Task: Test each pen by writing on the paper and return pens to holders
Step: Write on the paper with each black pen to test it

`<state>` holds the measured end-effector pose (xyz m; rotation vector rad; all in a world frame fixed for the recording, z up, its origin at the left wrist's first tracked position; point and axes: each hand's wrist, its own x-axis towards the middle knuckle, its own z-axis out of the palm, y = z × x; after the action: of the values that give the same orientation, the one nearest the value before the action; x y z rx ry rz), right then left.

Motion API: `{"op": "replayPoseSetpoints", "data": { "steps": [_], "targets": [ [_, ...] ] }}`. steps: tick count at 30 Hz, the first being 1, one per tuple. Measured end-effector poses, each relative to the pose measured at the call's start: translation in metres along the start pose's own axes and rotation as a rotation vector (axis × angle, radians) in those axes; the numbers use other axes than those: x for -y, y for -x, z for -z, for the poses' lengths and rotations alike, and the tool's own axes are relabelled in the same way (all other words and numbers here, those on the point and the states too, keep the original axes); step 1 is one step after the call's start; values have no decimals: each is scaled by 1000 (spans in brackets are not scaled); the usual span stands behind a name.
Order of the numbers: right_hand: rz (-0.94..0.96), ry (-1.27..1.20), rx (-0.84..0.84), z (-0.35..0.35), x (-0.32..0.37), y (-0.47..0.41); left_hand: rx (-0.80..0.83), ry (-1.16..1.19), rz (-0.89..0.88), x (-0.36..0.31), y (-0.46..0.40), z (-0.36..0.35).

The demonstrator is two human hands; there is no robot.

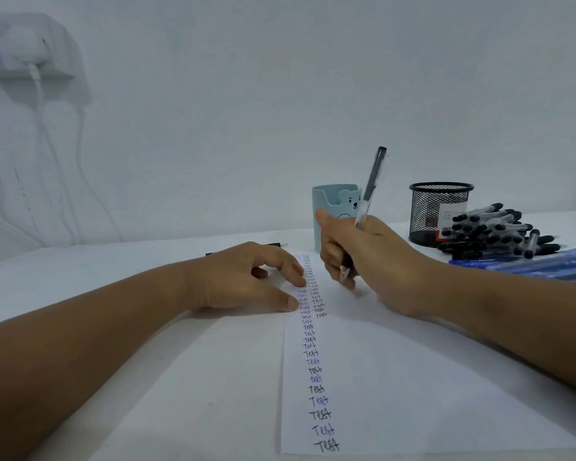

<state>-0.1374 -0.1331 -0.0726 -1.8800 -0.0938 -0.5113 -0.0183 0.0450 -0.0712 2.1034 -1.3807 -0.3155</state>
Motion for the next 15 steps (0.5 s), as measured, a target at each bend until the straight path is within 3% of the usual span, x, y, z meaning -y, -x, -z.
{"op": "replayPoseSetpoints", "data": {
  "steps": [5,8,11,15],
  "targets": [
    [149,-33,-44,10,1,-8,-1,-12,-3,1,0,1],
    [221,141,-24,18,-5,-11,0,-14,-4,0,0,1],
    [181,321,-21,22,-6,-10,3,-22,-3,0,0,1],
    [80,363,32,22,-2,-6,0,-10,5,0,1,0]
  ]
}}
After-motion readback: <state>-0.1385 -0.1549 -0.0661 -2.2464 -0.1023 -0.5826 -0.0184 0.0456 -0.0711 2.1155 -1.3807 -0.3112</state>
